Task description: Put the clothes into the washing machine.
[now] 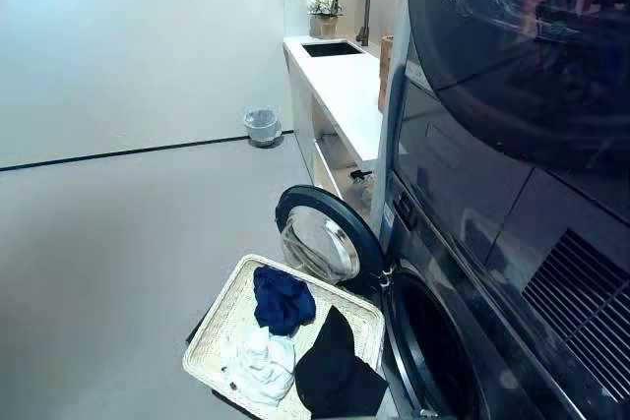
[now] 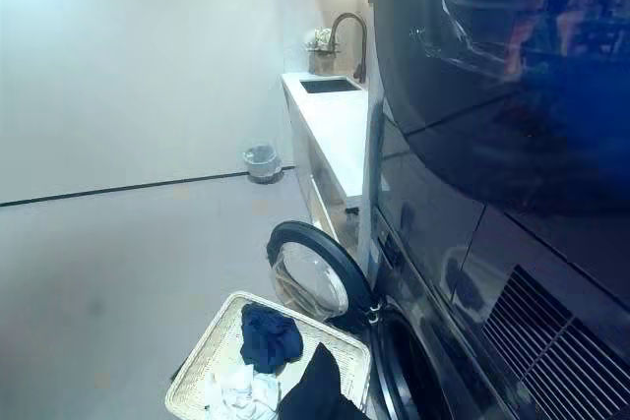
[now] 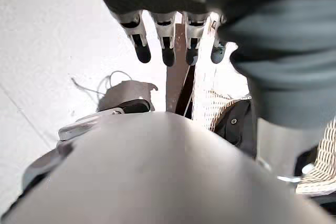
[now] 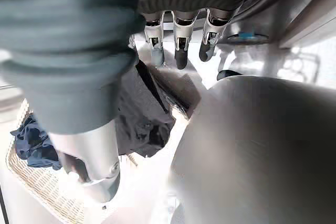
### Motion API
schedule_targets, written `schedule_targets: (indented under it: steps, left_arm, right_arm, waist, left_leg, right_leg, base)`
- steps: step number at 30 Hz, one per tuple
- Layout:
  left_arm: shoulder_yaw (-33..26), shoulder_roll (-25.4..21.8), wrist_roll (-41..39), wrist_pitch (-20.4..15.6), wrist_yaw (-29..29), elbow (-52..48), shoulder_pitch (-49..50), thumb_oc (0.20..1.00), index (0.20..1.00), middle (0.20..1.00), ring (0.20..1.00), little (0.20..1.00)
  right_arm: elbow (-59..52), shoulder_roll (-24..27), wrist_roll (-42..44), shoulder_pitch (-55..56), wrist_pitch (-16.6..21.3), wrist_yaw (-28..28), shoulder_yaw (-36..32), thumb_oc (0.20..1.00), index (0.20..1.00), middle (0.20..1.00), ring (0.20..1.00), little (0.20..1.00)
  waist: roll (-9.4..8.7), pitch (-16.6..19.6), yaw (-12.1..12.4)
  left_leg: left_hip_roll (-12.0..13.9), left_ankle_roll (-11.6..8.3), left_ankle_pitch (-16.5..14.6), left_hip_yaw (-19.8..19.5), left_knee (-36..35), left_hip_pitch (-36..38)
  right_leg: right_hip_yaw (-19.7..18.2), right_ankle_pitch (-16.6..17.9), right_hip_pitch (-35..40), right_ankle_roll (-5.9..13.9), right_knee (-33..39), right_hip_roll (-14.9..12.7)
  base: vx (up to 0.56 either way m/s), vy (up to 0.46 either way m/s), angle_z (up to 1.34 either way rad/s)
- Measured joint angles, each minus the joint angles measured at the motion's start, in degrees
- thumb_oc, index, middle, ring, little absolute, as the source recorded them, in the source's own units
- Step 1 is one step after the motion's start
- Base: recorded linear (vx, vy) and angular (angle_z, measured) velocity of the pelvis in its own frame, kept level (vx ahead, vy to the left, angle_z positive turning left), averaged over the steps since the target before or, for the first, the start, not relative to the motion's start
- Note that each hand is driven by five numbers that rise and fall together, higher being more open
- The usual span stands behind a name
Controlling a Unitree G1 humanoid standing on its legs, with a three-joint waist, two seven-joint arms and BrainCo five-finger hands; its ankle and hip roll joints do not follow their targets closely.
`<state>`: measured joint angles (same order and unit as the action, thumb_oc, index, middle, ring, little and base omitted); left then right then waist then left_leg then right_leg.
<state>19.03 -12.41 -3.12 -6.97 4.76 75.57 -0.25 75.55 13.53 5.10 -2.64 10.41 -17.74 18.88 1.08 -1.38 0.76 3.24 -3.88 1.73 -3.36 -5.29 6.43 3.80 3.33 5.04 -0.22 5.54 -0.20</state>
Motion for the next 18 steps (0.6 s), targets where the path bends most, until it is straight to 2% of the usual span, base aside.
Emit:
schedule_targets:
  steps: [1, 18]
  left_arm:
    - [0.00, 0.00, 0.00, 0.00, 0.00, 0.00, 0.00, 1.000, 1.000, 1.000, 1.000, 1.000]
    - [-0.05, 0.09, -0.04, -0.16, -1.56, -0.01, 0.00, 1.000, 1.000, 1.000, 1.000, 1.000]
  right_arm:
    - [0.00, 0.00, 0.00, 0.00, 0.00, 0.00, 0.00, 1.000, 1.000, 1.000, 1.000, 1.000]
    - [0.00, 0.02, -0.22, 0.00, 0.00, -0.01, -0.01, 1.000, 1.000, 1.000, 1.000, 1.000]
  waist:
    - [0.00, 0.00, 0.00]
    - [0.05, -0.04, 0.02]
  left_leg:
    - [0.00, 0.00, 0.00, 0.00, 0.00, 0.00]
    - [0.00, 0.00, 0.00, 0.00, 0.00, 0.05]
  right_leg:
    - [0.00, 0.00, 0.00, 0.00, 0.00, 0.00]
    - [0.00, 0.00, 0.07, 0.00, 0.00, 0.00]
  base:
    - [0.51, 0.125, 0.44]
    - [0.00, 0.000, 0.00]
